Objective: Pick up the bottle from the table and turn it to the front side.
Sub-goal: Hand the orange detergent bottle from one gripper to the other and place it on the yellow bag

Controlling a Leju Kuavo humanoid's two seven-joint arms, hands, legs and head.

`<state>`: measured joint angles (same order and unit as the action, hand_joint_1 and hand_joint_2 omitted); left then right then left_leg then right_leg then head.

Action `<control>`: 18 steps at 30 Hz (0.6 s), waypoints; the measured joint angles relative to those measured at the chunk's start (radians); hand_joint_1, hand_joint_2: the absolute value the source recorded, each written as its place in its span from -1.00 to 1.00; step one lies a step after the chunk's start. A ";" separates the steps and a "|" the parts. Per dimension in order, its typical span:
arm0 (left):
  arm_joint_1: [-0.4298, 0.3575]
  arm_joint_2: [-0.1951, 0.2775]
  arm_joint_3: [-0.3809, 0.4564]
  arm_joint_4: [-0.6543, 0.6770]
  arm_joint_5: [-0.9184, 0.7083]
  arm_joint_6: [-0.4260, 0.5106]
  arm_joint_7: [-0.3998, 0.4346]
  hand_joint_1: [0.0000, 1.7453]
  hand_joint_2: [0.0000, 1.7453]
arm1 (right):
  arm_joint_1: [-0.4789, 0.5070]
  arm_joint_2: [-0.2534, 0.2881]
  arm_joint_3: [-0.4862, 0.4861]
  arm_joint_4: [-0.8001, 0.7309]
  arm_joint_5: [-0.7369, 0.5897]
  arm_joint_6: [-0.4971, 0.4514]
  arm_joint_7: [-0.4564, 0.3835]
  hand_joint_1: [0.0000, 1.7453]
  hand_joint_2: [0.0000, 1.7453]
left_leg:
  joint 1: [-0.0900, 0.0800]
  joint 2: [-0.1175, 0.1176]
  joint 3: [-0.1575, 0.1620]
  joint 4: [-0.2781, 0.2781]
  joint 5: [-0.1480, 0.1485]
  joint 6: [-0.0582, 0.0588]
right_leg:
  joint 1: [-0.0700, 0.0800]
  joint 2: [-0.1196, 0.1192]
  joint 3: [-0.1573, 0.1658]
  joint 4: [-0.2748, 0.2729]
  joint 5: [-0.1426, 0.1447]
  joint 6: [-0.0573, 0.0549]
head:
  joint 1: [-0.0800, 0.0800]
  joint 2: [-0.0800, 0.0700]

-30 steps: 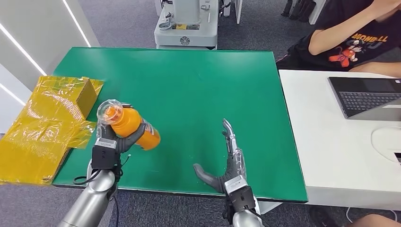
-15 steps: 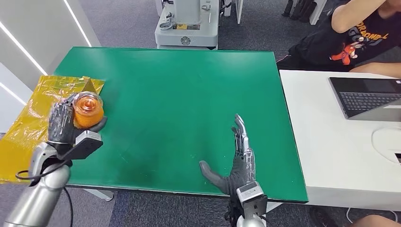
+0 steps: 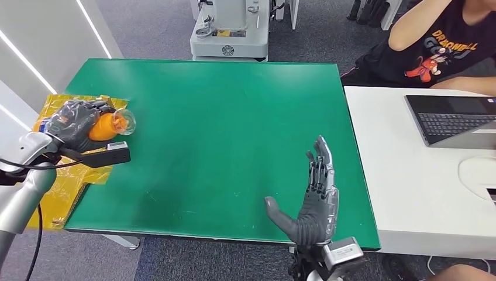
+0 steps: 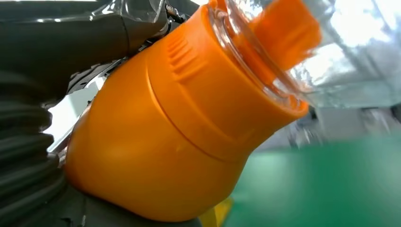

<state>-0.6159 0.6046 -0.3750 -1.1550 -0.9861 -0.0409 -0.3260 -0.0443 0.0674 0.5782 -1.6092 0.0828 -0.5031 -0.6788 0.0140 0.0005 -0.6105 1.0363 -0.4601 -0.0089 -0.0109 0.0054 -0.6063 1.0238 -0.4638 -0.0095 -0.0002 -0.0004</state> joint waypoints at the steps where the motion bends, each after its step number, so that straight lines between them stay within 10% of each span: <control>1: -0.020 0.000 -0.028 0.038 -0.005 -0.020 -0.015 1.00 1.00 | 0.005 0.000 -0.002 -0.013 -0.014 0.005 -0.002 -1.00 1.00 | 0.000 0.000 0.000 0.000 0.000 0.000 | 0.000 0.000 0.000 0.000 0.000 0.000 | 0.000 0.000; 18: -0.171 -0.103 -0.321 0.599 -0.112 0.009 -0.047 1.00 1.00 | 0.043 0.004 -0.019 -0.158 -0.084 0.008 -0.011 -1.00 1.00 | 0.000 0.001 0.000 0.000 0.000 -0.001 | 0.000 0.001 -0.001 0.000 0.000 0.000 | 0.000 0.000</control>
<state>-0.7866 0.5012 -0.6960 -0.5565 -1.0983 -0.0321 -0.3729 -0.0017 0.0710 0.5589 -1.7667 -0.0010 -0.4950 -0.6897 0.0140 0.0012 -0.6106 1.0364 -0.4605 -0.0095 -0.0109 0.0064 -0.6070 1.0239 -0.4639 -0.0098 -0.0002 -0.0004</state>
